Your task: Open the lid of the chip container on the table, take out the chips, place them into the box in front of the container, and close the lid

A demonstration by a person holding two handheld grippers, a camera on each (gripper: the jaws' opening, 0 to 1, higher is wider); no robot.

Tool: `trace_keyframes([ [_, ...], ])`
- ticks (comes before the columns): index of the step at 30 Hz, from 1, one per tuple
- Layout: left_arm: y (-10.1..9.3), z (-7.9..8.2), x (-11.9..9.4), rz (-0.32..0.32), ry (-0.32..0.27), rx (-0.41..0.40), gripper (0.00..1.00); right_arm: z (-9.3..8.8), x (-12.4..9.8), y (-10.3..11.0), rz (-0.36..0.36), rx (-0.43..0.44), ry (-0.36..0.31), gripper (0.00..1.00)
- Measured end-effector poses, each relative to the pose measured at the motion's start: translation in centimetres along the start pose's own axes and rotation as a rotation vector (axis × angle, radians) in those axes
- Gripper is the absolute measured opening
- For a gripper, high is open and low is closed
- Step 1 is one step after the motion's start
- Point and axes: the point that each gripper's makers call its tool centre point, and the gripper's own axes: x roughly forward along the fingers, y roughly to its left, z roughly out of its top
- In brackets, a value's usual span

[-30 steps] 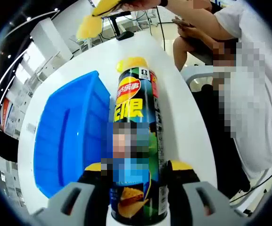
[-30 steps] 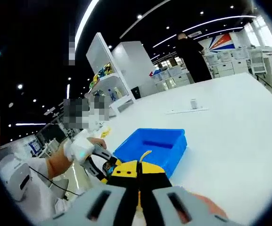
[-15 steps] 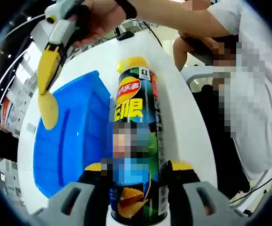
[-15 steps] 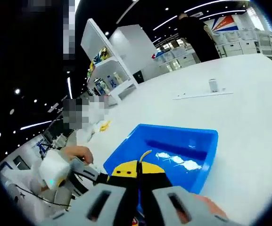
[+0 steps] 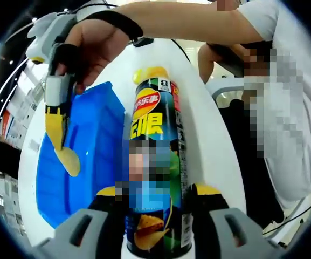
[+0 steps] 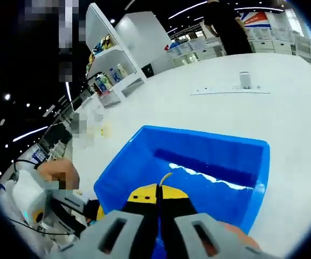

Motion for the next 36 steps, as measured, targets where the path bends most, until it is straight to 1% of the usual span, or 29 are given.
trace_keyframes([
  [2, -0.1, 0.0, 0.0, 0.002, 0.004, 0.008, 0.49, -0.2, 0.3, 0.4, 0.006, 0.002, 0.017, 0.01],
  [3, 0.0, -0.1, 0.0, 0.004, 0.009, 0.01, 0.49, -0.3, 0.4, 0.4, 0.0, -0.011, 0.018, 0.01],
  [6, -0.3, 0.2, 0.1, 0.006, 0.021, 0.015, 0.49, -0.6, 0.6, -0.1, -0.041, -0.042, 0.037, 0.01],
  [7, -0.2, 0.1, 0.1, 0.005, 0.02, 0.015, 0.49, -0.8, 0.7, -0.3, -0.053, -0.059, 0.047, 0.01],
  [10, 0.0, -0.1, 0.0, 0.004, 0.017, 0.012, 0.49, -2.1, 0.5, 0.6, -0.043, -0.075, 0.069, 0.01],
  [11, 0.1, -0.1, 0.0, 0.004, 0.016, 0.011, 0.49, -2.3, 0.4, 0.7, -0.049, -0.082, 0.071, 0.01],
  [13, 0.3, -0.3, 0.0, 0.0, 0.017, 0.011, 0.49, -2.2, 0.3, 0.4, -0.072, -0.114, 0.068, 0.02],
  [14, 0.1, -0.1, 0.1, 0.0, 0.02, 0.012, 0.49, -2.2, 0.3, 0.5, -0.074, -0.131, 0.067, 0.02],
  [15, -0.1, 0.0, 0.1, 0.0, 0.021, 0.012, 0.49, -2.3, 0.3, 0.5, -0.074, -0.137, 0.071, 0.03],
  [16, -0.1, 0.0, 0.1, 0.001, 0.023, 0.013, 0.49, -2.4, 0.3, 0.5, -0.071, -0.141, 0.075, 0.07],
  [18, -0.2, 0.0, 0.1, 0.002, 0.025, 0.015, 0.49, -2.9, 0.2, 0.9, -0.063, -0.146, 0.087, 0.18],
  [19, -0.4, 0.1, 0.1, 0.003, 0.026, 0.015, 0.49, -3.0, 0.0, 0.8, -0.073, -0.158, 0.086, 0.19],
  [21, -0.6, 0.2, 0.1, 0.003, 0.027, 0.016, 0.5, -2.4, -0.3, 0.0, -0.102, -0.175, 0.07, 0.2],
  [25, -0.1, -0.1, 0.1, 0.003, 0.032, 0.018, 0.5, -1.8, -0.5, -0.6, -0.105, -0.168, 0.06, 0.22],
  [28, 0.0, -0.3, 0.1, 0.004, 0.035, 0.02, 0.5, -1.2, -1.7, -0.7, -0.112, -0.197, 0.027, 0.22],
  [29, 0.0, -0.3, 0.1, 0.004, 0.036, 0.021, 0.5, -0.5, -2.2, -0.7, -0.115, -0.201, -0.016, 0.23],
  [30, 0.0, -0.3, 0.1, 0.005, 0.036, 0.021, 0.5, 0.2, -3.1, -0.6, -0.109, -0.207, -0.071, 0.23],
  [32, 0.0, -0.3, 0.1, 0.005, 0.034, 0.021, 0.5, 0.4, -4.3, -0.9, -0.094, -0.193, -0.087, 0.23],
  [33, 0.0, -0.3, 0.1, 0.005, 0.034, 0.021, 0.5, 0.6, -5.2, -0.7, -0.066, -0.214, -0.116, 0.23],
  [35, -0.4, 0.0, 0.2, 0.004, 0.034, 0.021, 0.5, -0.3, -6.6, -1.0, -0.056, -0.217, -0.1, 0.25],
  [36, -0.6, 0.1, 0.2, 0.005, 0.036, 0.024, 0.5, -0.7, -7.7, -1.0, -0.042, -0.229, -0.1, 0.25],
])
